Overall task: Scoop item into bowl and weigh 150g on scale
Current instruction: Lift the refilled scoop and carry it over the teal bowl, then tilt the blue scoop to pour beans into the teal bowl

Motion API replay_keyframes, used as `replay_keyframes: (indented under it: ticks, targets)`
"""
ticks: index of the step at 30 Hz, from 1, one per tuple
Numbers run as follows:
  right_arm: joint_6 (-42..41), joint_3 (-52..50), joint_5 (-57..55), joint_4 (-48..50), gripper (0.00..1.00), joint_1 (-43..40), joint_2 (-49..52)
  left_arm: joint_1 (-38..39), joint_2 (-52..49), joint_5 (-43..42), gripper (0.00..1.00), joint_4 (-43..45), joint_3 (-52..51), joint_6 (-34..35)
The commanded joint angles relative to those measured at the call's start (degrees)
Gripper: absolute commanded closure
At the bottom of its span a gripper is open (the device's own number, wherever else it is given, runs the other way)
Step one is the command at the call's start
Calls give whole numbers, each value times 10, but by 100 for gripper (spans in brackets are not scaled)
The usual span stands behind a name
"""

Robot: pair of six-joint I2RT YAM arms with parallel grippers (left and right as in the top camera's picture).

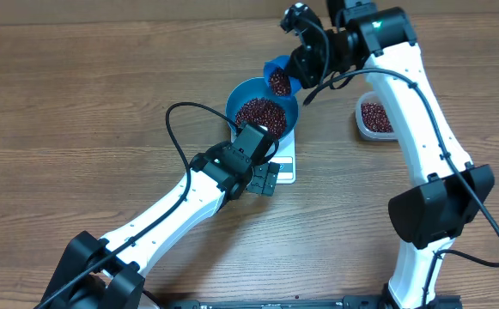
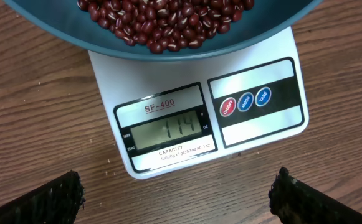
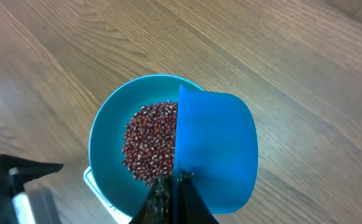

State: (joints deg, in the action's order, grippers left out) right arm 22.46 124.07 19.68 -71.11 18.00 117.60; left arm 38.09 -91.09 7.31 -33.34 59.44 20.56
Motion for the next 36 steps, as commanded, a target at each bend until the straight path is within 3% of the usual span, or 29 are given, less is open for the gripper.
replay_keyframes:
  ticks: [1,36]
  targets:
    - [14,14,-65,8,96,20,-5,-2,-3,3,0,2,0,-13]
    - [15,8,-69,8,96,44,-5,-2,-3,3,0,2,0,-13]
